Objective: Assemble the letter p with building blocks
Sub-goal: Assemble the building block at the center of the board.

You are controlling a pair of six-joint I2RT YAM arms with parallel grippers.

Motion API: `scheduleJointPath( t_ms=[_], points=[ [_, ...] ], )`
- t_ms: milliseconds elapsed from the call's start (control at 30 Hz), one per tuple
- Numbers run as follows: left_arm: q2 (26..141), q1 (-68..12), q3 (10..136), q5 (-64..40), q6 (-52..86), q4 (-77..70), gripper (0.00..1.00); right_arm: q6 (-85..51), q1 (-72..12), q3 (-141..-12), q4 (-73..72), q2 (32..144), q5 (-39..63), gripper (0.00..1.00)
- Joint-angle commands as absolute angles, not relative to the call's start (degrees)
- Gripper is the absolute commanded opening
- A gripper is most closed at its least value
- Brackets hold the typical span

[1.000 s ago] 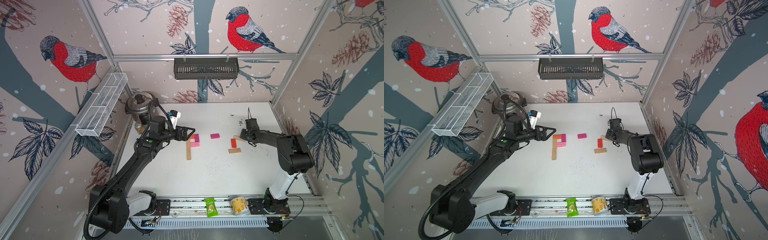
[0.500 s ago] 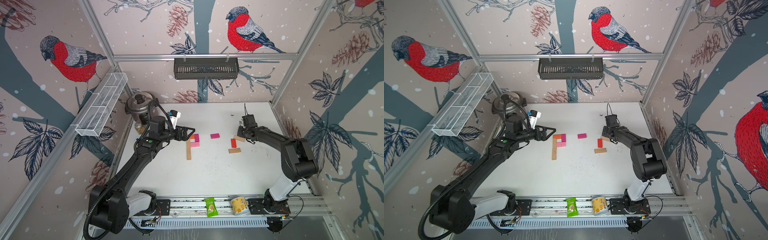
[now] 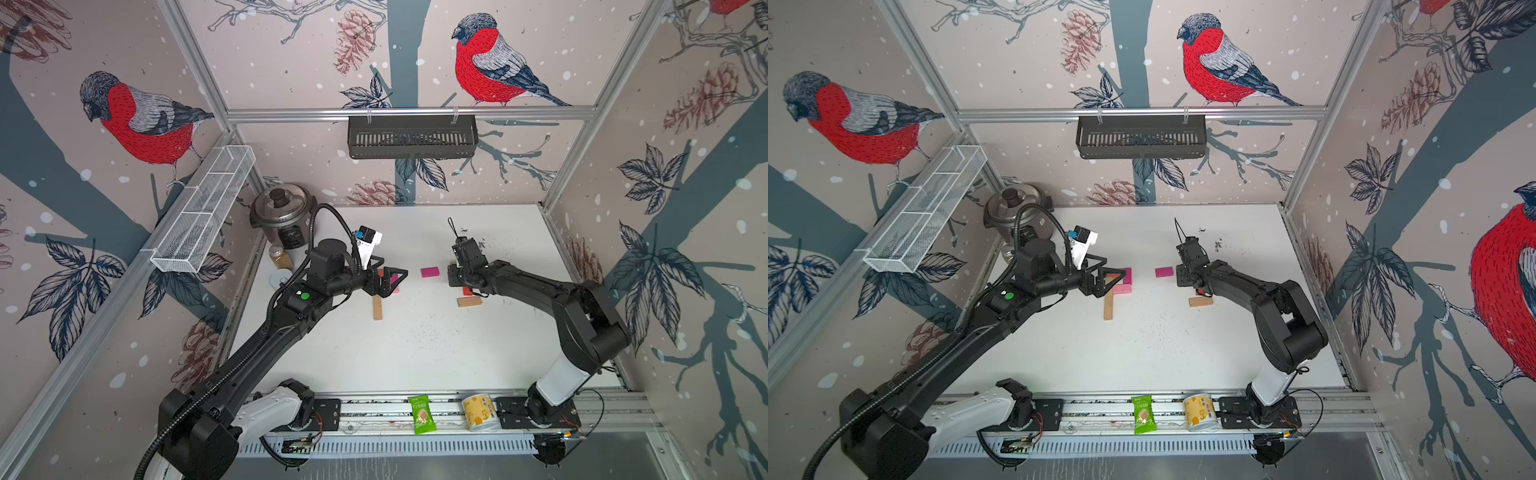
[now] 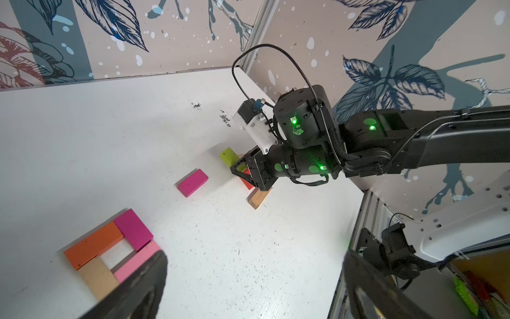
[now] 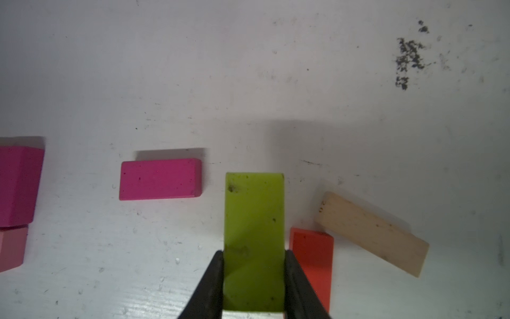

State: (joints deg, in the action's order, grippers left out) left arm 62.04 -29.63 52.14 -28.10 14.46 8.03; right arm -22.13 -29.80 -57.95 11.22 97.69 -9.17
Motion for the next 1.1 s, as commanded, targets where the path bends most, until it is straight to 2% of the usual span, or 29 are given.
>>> scheduleJointPath(
  t_ms=[0,367,1067],
  points=[
    [61.7,-31.3,50.6,-24.0,13.0,9.8,0.97,-21.4,-30.4,-57.5,9.5,98.7,-9.1,0.27],
    [62.1,-33.4,49.6,-18.6,12.0,11.3,0.97,-22.1,-30.2,-55.2,5.5,101.5,-7.0,0.27],
    [64.0,-28.8,49.9,-23.5,12.7,11.2,0.97,-21.7,-30.3,-57.6,4.4,105.5,-6.2,0.36]
  ],
)
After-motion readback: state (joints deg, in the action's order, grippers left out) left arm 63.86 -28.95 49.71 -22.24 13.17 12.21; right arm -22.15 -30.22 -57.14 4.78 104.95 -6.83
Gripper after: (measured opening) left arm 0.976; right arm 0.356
